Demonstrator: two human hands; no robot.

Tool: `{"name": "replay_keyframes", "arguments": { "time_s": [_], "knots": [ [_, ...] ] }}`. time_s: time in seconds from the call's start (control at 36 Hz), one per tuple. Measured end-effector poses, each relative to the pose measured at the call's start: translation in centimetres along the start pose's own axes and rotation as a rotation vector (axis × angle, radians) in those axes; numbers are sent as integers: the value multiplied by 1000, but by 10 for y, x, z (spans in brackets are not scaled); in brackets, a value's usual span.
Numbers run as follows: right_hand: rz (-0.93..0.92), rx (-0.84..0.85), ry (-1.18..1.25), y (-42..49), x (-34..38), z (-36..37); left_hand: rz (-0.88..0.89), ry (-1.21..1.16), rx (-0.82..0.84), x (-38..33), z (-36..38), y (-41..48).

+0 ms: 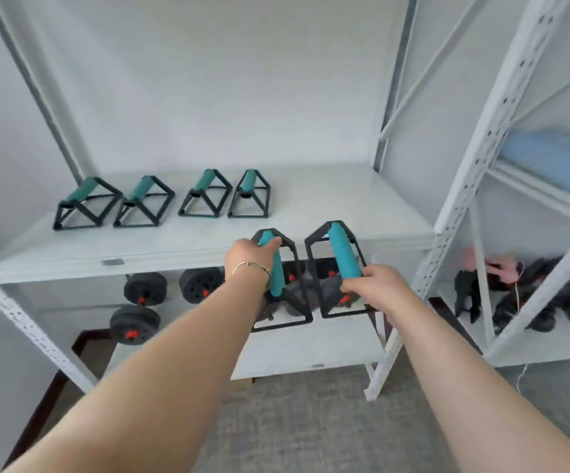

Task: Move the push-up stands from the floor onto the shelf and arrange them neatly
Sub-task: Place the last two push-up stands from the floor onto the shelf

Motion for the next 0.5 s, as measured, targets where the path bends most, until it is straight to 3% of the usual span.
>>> {"name": "replay_keyframes", "arguments": {
  "time_s": [0.19,0.5],
  "knots": [
    [-27,-53,-20,50,33,-40,55,52,12,-53,20,48],
    [-28,-21,-20,206,42,-75,-28,0,-51,-108,92,158]
  ]
}}
Point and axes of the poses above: each hand's wrist, its own y-axis towards the middle knuckle, its own z-axis out of the palm, x = y × z, the point moved 6 cm from there along y, towards the middle knuckle, and after that the axes turned 3 degrees about z, right-handed, at the moved point
